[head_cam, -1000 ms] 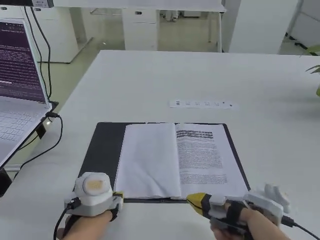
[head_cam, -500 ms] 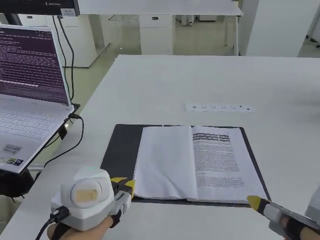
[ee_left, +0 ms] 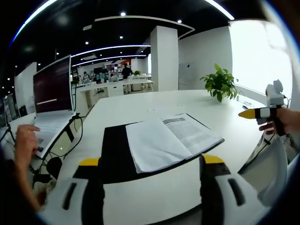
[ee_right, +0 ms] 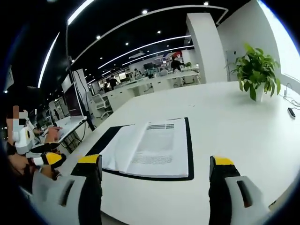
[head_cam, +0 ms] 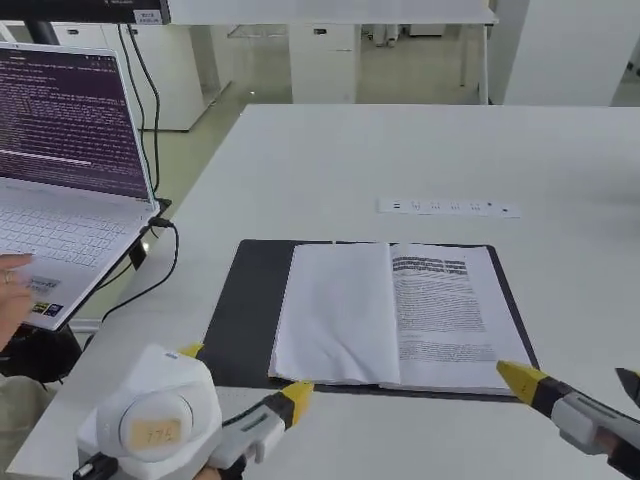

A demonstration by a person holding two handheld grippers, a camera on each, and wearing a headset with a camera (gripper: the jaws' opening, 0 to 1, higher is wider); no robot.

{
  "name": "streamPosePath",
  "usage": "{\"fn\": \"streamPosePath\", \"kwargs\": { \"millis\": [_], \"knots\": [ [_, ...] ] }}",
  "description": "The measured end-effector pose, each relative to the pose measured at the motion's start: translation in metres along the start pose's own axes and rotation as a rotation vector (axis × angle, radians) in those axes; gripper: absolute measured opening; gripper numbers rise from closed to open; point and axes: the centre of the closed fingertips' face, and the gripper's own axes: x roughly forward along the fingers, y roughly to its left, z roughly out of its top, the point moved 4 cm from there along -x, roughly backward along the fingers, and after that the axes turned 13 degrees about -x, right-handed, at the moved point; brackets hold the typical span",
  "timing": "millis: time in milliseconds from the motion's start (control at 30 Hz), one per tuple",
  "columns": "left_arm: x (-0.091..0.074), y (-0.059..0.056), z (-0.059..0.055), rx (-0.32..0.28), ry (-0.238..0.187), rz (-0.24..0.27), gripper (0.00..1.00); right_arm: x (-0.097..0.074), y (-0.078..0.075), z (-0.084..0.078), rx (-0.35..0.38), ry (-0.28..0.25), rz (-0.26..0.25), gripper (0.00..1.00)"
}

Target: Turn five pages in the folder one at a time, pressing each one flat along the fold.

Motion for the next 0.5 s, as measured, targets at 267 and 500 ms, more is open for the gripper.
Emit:
{"fn": "streamPosePath", "kwargs": {
  "millis": [267,500],
  "knots": [
    [-0.003,-0.001,0.007,0.045,0.014,-0.013,0.99,-0.01,-0.007,-0.003,-0.042,-0.005,0.029,1.0],
    [0.001,0.002,0.015,0.046,0.014,-0.006,0.99,-0.014,-0.015,-0.006,-0.017,0.001,0.017,1.0]
  ]
}}
